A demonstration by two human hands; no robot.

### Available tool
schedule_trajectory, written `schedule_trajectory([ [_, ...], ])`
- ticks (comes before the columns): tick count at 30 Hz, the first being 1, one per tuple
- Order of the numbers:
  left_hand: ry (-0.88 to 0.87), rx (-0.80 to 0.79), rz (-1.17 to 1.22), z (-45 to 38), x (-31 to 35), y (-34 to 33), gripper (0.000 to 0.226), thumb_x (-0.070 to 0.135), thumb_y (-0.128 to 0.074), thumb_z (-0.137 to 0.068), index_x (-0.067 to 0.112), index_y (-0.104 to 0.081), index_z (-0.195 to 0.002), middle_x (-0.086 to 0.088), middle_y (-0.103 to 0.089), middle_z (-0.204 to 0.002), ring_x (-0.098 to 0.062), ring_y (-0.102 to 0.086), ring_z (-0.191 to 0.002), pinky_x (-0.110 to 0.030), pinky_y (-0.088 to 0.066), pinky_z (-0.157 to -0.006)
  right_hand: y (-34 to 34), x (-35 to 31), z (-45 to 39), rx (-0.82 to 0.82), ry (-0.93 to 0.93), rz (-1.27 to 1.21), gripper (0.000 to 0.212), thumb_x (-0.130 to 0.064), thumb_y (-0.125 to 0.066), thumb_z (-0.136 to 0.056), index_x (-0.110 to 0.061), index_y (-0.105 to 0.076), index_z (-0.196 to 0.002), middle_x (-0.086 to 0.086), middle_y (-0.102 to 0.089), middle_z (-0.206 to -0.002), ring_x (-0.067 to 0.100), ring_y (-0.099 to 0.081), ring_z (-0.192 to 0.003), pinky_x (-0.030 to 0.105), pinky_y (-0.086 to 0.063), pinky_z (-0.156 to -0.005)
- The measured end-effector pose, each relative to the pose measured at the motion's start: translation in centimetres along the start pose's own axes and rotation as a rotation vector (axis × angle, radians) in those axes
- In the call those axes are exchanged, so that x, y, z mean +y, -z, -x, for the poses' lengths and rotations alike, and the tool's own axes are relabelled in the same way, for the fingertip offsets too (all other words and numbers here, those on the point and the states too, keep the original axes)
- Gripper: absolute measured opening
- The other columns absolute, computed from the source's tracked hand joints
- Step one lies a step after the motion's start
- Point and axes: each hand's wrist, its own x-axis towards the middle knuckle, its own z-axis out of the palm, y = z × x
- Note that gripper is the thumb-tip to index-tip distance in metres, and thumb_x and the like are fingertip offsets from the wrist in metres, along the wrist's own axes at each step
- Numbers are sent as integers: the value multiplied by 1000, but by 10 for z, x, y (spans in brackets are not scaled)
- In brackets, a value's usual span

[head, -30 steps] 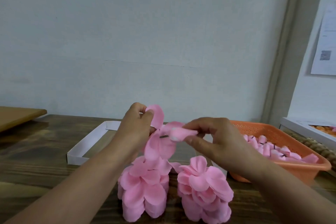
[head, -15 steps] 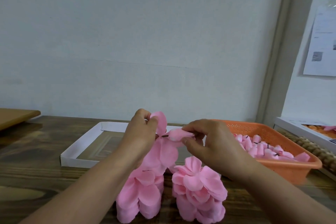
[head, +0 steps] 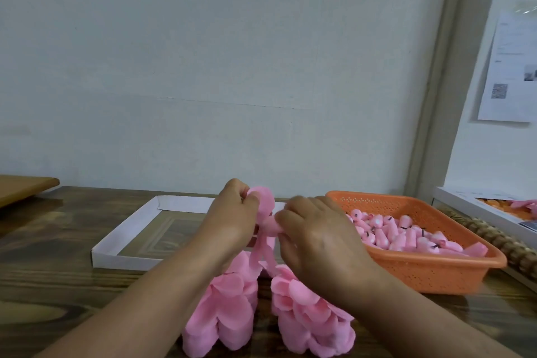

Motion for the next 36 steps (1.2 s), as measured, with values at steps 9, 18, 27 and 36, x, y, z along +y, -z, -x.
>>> schedule_trajectory([
  [9, 113, -134, 86, 4, -1, 12, 14, 26, -38, -102, 19, -50, -97, -13, -64, -87, -26, -68, -69, -35, -58, -68, -7, 16, -10, -63, -257, -825, 15, -3, -53, -89, -6, -60, -102, 6, -68, -99, 18, -64, -92, 41, -49, -86],
  [18, 293, -202, 534, 4, -12, 13, 24, 17, -55, -94, -4, -63, -102, -26, -68, -97, -33, -64, -86, -43, -52, -81, -3, 11, -11, 61, -139, -544, 18, -8, -52, -90, -9, -62, -105, 0, -65, -103, 16, -56, -96, 30, -42, -89],
  [27, 224, -196, 481, 2, -16, 11, 18, -3, -51, -88, -1, -57, -71, -14, -51, -52, -28, -46, -53, -26, -50, -46, -17, 3, -5, 265, 101, -17, 22, 4, -68, -63, -10, -64, -80, 2, -67, -83, 23, -64, -75, 51, -39, -99],
  [36, 282, -118, 560, 2, -11, 0, 12, 7, -60, -90, -4, -64, -89, -12, -59, -55, -15, -49, -32, -16, -37, -33, -16, 8, -4, 304, 154, -23, 20, 2, -69, -70, -12, -67, -84, 2, -68, -91, 19, -64, -84, 52, -36, -103],
])
